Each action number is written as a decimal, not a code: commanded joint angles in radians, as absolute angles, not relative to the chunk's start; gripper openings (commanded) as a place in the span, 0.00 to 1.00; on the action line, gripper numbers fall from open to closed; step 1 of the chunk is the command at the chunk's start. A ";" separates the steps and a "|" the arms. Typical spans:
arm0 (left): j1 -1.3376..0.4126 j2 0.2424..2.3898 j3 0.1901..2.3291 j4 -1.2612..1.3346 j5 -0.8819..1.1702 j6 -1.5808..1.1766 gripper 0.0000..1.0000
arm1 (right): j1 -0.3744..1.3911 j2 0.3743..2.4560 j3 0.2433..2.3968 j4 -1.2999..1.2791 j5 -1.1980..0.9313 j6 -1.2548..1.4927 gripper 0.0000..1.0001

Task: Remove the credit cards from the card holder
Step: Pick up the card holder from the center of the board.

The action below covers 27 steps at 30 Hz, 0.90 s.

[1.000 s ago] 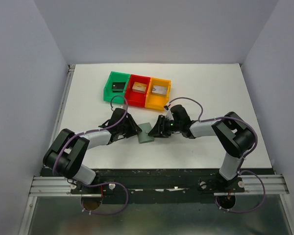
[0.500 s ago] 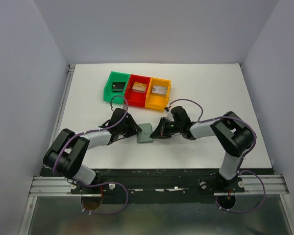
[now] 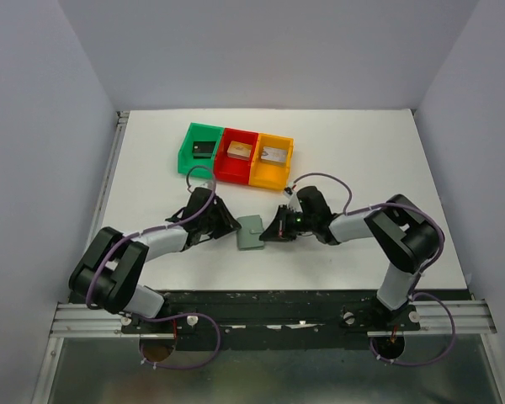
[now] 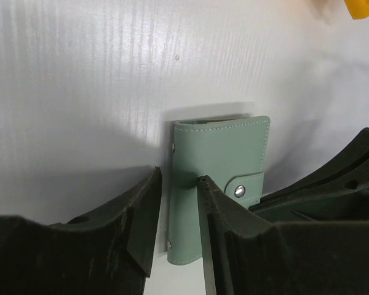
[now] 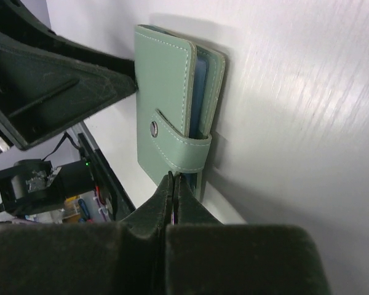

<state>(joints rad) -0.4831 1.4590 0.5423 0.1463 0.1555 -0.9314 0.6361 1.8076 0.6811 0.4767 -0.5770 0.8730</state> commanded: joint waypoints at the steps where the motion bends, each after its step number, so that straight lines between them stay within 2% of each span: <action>1: -0.436 1.382 0.514 0.097 0.160 -0.922 0.47 | 0.646 1.720 0.641 0.483 -0.597 0.828 0.00; 5: -0.397 1.319 0.489 0.103 0.169 -0.917 0.50 | 0.646 1.643 0.643 0.393 -0.591 0.776 0.00; 14: -0.368 1.183 0.370 0.323 0.232 -0.920 0.59 | 0.644 1.476 0.627 0.307 -0.644 0.732 0.00; 18: -0.368 1.108 0.299 0.461 0.235 -0.942 0.70 | 0.644 1.379 0.643 0.232 -0.675 0.697 0.00; 20: -0.367 1.066 0.270 0.523 0.256 -0.971 0.83 | 0.644 1.326 0.658 0.183 -0.702 0.672 0.00; 21: -0.365 1.048 0.262 0.553 0.287 -0.976 0.86 | 0.643 1.301 0.667 0.160 -0.709 0.661 0.00; 27: -0.360 0.980 0.298 0.656 0.472 -0.995 0.89 | 0.644 1.149 0.695 0.061 -0.775 0.612 0.00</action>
<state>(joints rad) -0.3672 1.0294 0.2729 0.4938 0.3149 -0.9703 0.6361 1.2350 0.6521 0.1474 -0.6876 0.6678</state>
